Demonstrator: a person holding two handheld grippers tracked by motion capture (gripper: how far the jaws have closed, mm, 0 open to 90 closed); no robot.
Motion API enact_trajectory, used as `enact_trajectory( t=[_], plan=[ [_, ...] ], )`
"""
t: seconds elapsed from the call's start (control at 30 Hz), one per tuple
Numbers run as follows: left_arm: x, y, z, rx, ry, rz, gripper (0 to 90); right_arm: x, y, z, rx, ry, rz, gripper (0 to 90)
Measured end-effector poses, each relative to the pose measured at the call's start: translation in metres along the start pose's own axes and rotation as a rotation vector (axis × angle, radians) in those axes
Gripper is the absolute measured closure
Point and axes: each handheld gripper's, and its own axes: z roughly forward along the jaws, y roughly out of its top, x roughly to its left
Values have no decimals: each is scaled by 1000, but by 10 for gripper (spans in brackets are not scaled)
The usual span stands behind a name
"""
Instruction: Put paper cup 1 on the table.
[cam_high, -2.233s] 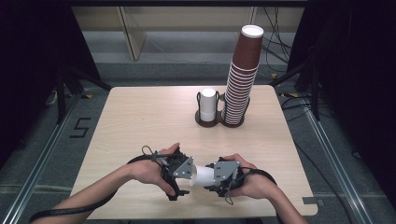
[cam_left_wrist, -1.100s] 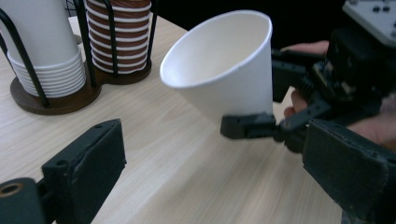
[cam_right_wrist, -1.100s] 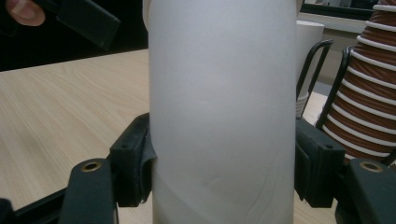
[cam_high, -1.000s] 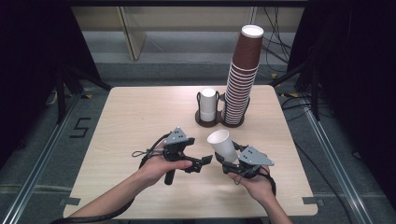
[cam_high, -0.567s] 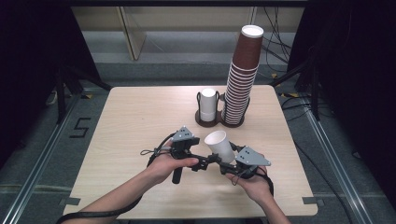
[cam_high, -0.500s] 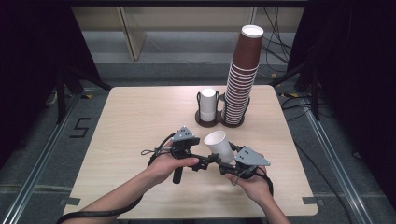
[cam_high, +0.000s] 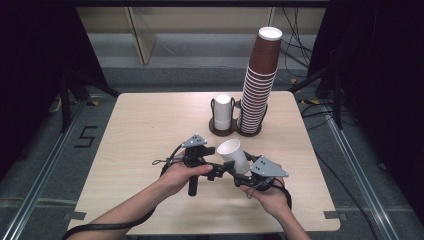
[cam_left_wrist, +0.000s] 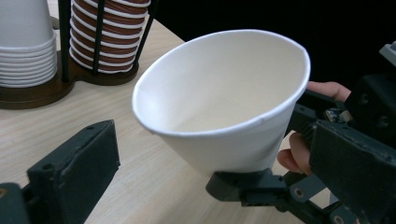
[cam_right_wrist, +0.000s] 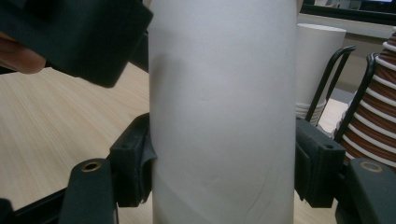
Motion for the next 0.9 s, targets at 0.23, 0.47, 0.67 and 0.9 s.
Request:
enact_trajectory(
  t=[0.23, 0.47, 0.67, 0.9],
  plan=[
    [2, -1, 3, -5, -17, -42, 32, 4, 3, 1, -10, 16, 1, 337],
    [2, 0, 3, -14, -18, -41, 35, 7, 5, 3, -21, 23, -3, 336],
    [5, 0, 5, -24, -21, -58, 103, 12, 3, 4, -3, 33, 29, 335],
    [5, -1, 5, -40, -24, -26, 151, 9, 3, 5, 7, 38, 2, 315]
  ],
)
